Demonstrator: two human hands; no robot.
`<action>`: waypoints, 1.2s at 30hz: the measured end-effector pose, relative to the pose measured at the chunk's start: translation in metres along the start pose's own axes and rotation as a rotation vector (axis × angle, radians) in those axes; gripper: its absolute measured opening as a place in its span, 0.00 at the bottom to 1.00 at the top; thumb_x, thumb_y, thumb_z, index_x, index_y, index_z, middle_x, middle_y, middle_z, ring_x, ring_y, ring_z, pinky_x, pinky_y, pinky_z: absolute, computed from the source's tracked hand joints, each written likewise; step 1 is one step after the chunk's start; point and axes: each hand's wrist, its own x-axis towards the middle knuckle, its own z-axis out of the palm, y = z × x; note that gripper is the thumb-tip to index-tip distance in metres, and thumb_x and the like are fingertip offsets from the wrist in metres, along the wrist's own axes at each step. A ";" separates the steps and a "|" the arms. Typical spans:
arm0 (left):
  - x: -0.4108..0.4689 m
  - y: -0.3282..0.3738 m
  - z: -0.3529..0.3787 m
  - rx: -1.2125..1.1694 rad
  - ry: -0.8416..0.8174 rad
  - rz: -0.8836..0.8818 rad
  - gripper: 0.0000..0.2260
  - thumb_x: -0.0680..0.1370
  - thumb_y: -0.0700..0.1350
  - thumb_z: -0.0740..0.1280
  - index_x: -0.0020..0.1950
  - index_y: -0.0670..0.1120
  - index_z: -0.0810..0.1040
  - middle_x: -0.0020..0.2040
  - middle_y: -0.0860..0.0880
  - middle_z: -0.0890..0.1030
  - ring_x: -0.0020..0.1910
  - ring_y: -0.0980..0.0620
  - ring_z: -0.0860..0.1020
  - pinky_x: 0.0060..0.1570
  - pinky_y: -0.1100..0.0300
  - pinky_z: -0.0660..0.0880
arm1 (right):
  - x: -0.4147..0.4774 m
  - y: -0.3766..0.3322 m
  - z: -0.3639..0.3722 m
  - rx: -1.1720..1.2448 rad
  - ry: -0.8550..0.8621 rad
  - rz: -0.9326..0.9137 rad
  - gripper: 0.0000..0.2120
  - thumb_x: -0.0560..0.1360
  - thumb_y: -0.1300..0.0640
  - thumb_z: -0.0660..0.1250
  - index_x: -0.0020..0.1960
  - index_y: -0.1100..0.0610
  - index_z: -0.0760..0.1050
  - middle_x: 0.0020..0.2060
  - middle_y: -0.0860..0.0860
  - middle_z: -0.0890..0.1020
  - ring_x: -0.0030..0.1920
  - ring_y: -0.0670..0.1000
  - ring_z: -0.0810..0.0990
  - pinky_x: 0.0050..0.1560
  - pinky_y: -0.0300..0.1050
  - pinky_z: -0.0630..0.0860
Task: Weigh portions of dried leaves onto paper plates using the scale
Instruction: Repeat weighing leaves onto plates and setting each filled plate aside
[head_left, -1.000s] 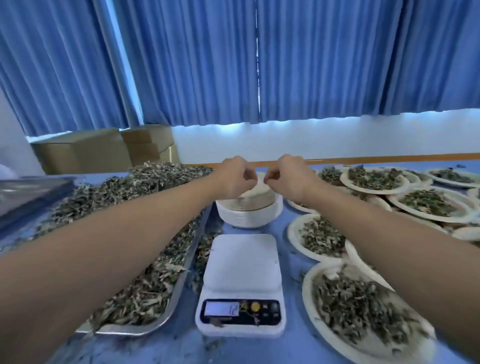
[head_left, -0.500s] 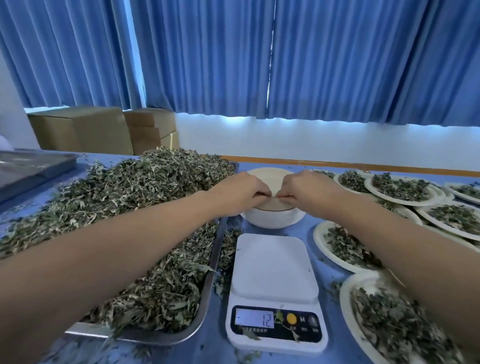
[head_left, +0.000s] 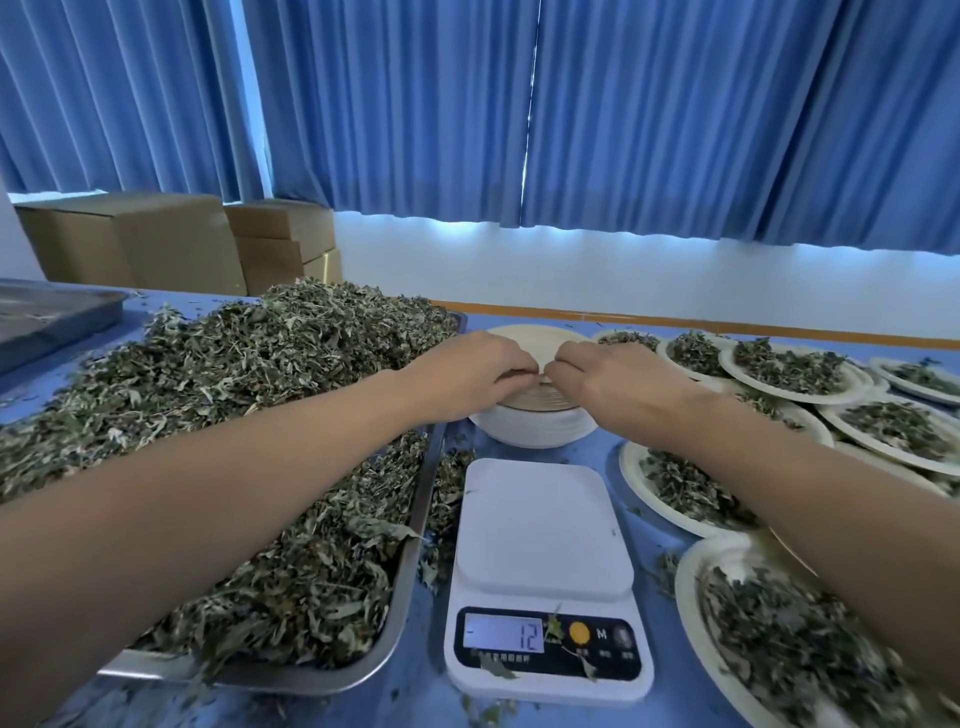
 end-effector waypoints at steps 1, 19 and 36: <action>-0.001 0.001 0.000 0.008 0.019 0.001 0.13 0.84 0.51 0.61 0.51 0.46 0.83 0.43 0.49 0.83 0.40 0.50 0.77 0.42 0.49 0.74 | -0.001 0.000 -0.001 0.009 0.027 0.011 0.23 0.73 0.72 0.61 0.66 0.57 0.70 0.54 0.53 0.73 0.48 0.55 0.74 0.38 0.51 0.75; -0.081 -0.009 -0.015 -0.102 -0.166 -0.610 0.14 0.83 0.44 0.56 0.52 0.42 0.81 0.42 0.42 0.83 0.35 0.44 0.79 0.36 0.56 0.73 | -0.107 -0.114 -0.035 0.201 0.459 -0.137 0.15 0.69 0.70 0.72 0.56 0.64 0.83 0.43 0.56 0.83 0.38 0.57 0.82 0.25 0.47 0.73; -0.092 -0.009 -0.024 0.075 -0.652 -0.594 0.23 0.81 0.50 0.69 0.75 0.50 0.71 0.70 0.47 0.75 0.63 0.46 0.75 0.64 0.52 0.73 | -0.127 -0.209 -0.074 0.663 0.317 -0.180 0.17 0.82 0.50 0.64 0.36 0.51 0.73 0.31 0.47 0.70 0.29 0.49 0.68 0.27 0.47 0.70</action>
